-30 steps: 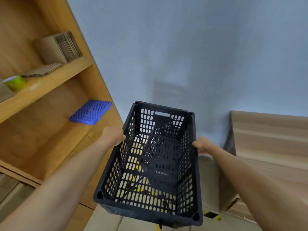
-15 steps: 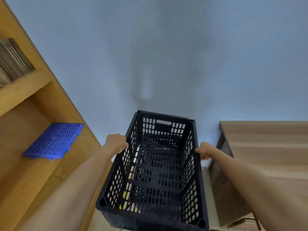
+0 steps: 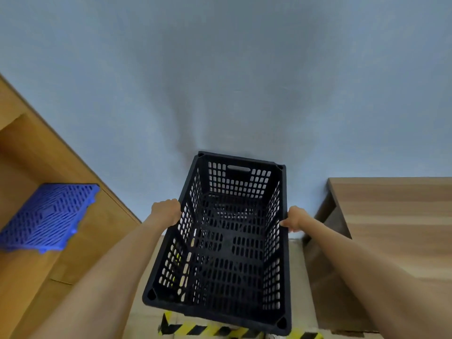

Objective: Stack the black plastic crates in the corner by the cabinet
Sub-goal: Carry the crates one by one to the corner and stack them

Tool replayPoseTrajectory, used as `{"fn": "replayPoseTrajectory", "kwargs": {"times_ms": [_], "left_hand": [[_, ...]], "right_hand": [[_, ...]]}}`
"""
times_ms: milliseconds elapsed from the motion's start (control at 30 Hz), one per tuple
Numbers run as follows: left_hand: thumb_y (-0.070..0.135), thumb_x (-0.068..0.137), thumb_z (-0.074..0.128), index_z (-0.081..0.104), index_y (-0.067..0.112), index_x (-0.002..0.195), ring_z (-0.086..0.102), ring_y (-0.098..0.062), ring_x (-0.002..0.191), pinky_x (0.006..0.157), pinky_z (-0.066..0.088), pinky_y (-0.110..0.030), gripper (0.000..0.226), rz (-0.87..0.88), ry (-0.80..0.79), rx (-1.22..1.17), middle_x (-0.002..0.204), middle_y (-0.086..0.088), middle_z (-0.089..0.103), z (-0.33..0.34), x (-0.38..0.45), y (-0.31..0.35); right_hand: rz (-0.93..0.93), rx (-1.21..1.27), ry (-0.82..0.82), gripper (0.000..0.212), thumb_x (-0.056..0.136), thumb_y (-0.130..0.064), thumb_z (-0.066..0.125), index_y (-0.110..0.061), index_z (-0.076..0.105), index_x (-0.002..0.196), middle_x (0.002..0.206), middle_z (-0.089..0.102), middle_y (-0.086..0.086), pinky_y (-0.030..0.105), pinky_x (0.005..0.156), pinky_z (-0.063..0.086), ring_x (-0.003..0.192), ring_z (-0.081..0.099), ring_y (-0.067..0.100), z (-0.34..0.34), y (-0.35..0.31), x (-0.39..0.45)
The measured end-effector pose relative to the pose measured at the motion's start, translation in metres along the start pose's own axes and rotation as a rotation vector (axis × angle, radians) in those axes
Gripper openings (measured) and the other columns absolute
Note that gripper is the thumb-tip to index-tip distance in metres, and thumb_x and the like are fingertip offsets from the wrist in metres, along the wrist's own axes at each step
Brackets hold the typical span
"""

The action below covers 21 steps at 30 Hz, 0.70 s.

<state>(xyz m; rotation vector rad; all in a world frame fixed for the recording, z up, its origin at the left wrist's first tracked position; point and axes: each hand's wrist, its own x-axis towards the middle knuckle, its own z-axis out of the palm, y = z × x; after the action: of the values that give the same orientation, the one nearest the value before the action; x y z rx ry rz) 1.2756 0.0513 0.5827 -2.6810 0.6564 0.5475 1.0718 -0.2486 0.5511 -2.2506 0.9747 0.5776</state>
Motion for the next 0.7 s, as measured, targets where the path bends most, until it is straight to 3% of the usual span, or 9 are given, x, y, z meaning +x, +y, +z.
{"fn": "replayPoseTrajectory", "kwargs": {"times_ms": [67,233,333,433,567,700], "left_hand": [[0.028,0.103,0.039,0.053,0.008,0.120,0.062,-0.024,0.102,0.078,0.040,-0.031,0.029,-0.005,-0.027,0.026,0.112,-0.005,0.063,0.006,0.008,0.003],[0.028,0.102,0.045,0.055,0.008,0.118,0.058,-0.019,0.088,0.083,0.049,-0.029,0.027,-0.062,-0.083,0.007,0.094,-0.001,0.056,0.019,0.032,0.005],[0.032,0.099,0.051,0.055,0.009,0.120,0.063,-0.021,0.096,0.090,0.053,-0.034,0.032,-0.078,-0.145,0.004,0.104,-0.003,0.063,0.013,0.043,0.005],[0.026,0.098,0.052,0.055,0.011,0.120,0.060,-0.019,0.089,0.080,0.051,-0.028,0.027,-0.097,-0.170,0.054,0.097,-0.001,0.059,0.007,0.050,0.010],[0.012,0.096,0.050,0.060,0.012,0.115,0.055,-0.017,0.077,0.066,0.043,-0.025,0.021,-0.137,-0.165,0.055,0.077,0.003,0.050,0.010,0.049,0.015],[0.012,0.099,0.045,0.050,0.005,0.127,0.055,-0.019,0.077,0.066,0.046,-0.027,0.029,-0.184,-0.134,-0.040,0.091,-0.003,0.058,0.023,0.042,0.015]], "right_hand": [[-0.008,-0.009,-0.024,0.030,0.091,-0.022,0.064,-0.013,0.050,0.066,0.062,0.058,-0.001,0.016,0.050,0.044,0.054,0.056,0.009,-0.004,-0.001,0.013],[-0.064,-0.045,-0.152,0.031,0.088,-0.026,0.069,-0.014,0.056,0.062,0.064,0.072,-0.002,0.012,0.051,0.046,0.049,0.058,0.003,-0.026,-0.015,0.046],[-0.068,0.050,-0.263,0.026,0.085,-0.011,0.073,-0.009,0.055,0.065,0.045,0.064,-0.007,0.011,0.040,0.044,0.036,0.059,-0.001,-0.040,-0.017,0.055],[-0.062,0.154,-0.333,0.023,0.081,0.002,0.073,-0.006,0.054,0.071,0.058,0.066,0.002,0.015,0.042,0.050,0.037,0.063,0.005,-0.045,-0.015,0.057],[-0.056,0.162,-0.376,0.023,0.081,0.002,0.073,-0.006,0.055,0.070,0.053,0.067,0.002,0.016,0.042,0.050,0.038,0.063,0.006,-0.047,-0.014,0.062],[-0.062,0.130,-0.406,0.021,0.082,0.002,0.072,-0.007,0.056,0.071,0.041,0.063,-0.005,0.014,0.040,0.049,0.037,0.063,0.005,-0.048,-0.015,0.064]]}}
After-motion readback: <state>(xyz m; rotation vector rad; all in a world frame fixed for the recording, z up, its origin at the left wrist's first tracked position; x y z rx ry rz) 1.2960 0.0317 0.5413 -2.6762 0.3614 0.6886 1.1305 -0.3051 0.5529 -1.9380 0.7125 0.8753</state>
